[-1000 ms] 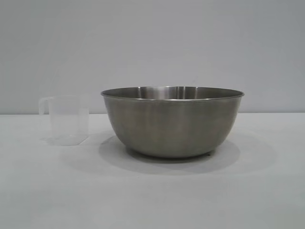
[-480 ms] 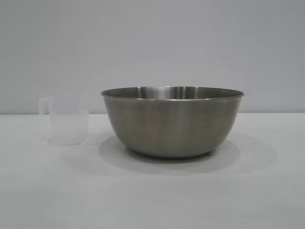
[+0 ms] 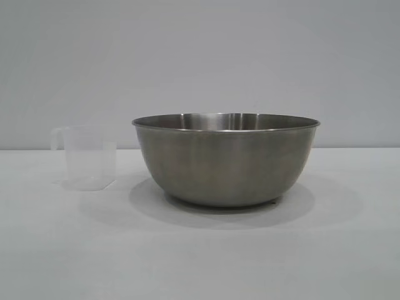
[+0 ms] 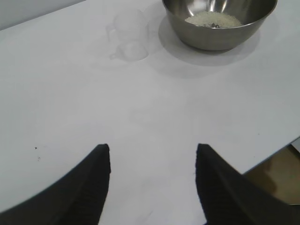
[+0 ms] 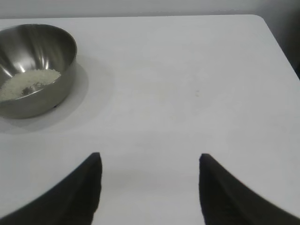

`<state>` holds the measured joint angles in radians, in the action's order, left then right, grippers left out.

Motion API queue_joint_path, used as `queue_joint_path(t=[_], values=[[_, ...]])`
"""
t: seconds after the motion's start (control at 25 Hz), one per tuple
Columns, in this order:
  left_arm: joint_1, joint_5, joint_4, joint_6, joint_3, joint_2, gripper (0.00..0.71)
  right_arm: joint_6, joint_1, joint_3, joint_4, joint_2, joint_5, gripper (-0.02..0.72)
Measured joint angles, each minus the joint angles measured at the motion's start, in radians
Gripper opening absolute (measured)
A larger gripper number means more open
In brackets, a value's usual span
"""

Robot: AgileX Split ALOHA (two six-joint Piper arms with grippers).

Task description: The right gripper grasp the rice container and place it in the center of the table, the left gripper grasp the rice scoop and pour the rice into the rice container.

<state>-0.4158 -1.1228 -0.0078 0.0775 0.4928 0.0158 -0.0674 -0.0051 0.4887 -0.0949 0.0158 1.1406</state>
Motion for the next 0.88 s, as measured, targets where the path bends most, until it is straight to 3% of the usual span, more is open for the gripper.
queue_joint_path(t=[0.2,0.6,0.76,0.88], values=[[0.018,0.002,0.0,0.0,0.0,0.002,0.351,0.0,0.0,0.0,0.0,0.0,0.0,0.425],[0.367,0.002,0.0,0.0,0.0,0.002,0.351,0.0,0.0,0.0,0.0,0.0,0.0,0.425],[0.452,0.002,0.0,0.0,0.0,0.002,0.351,0.0,0.0,0.0,0.0,0.0,0.0,0.425],[0.46,0.002,0.0,0.0,0.0,0.002,0.351,0.0,0.0,0.0,0.0,0.0,0.0,0.425]])
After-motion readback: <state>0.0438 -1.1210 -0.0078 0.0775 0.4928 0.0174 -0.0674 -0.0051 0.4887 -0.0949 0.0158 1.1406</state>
